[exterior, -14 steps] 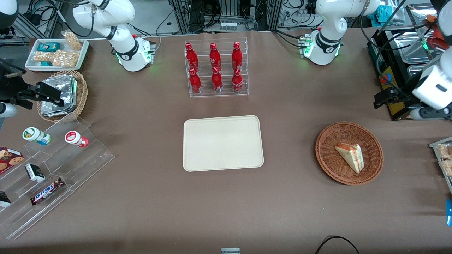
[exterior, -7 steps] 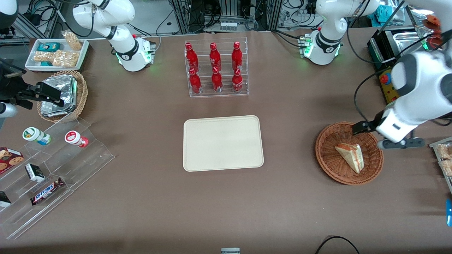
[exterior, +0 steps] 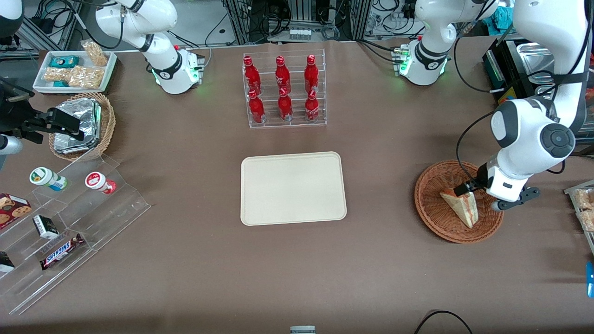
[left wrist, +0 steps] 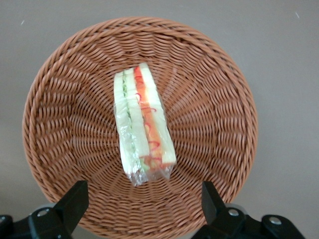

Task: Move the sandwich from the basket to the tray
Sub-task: 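Lower the open left gripper over the wrapped sandwich and close on it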

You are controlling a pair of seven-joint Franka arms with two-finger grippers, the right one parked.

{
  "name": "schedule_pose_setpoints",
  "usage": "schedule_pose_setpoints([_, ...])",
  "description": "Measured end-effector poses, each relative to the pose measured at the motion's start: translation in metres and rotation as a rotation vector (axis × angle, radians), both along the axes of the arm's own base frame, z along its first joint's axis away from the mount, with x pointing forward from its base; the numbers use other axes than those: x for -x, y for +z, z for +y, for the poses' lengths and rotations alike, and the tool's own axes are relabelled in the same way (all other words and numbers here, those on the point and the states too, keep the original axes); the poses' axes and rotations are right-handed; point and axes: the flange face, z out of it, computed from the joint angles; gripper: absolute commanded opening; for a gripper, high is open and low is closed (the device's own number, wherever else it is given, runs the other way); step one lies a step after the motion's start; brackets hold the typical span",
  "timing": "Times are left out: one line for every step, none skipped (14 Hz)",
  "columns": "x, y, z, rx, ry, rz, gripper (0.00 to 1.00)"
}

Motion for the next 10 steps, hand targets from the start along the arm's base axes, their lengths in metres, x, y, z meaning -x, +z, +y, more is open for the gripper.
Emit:
schedule_pose_setpoints([-0.002,-0.003,0.0,0.0,0.045,-0.007,1.0])
schedule_pose_setpoints([-0.003,-0.008,0.0,0.0,0.078,-0.011,1.0])
schedule_pose_setpoints([-0.005,-0.015,0.0,0.0,0.098,-0.013,1.0])
schedule_pose_setpoints([-0.006,-0.024,0.0,0.0,0.107,-0.014,0.98])
schedule_pose_setpoints([-0.007,-0.035,0.0,0.001,0.112,-0.014,0.78])
schedule_pose_setpoints([-0.008,-0.046,0.0,0.001,0.113,-0.009,0.4])
schedule_pose_setpoints([-0.008,-0.055,0.0,0.0,0.113,-0.001,0.16])
schedule_pose_setpoints([-0.008,-0.06,0.0,0.0,0.112,0.004,0.12])
schedule_pose_setpoints([-0.008,-0.062,0.0,0.0,0.112,0.006,0.11])
schedule_pose_setpoints([-0.009,-0.06,0.0,0.0,0.111,0.001,0.1])
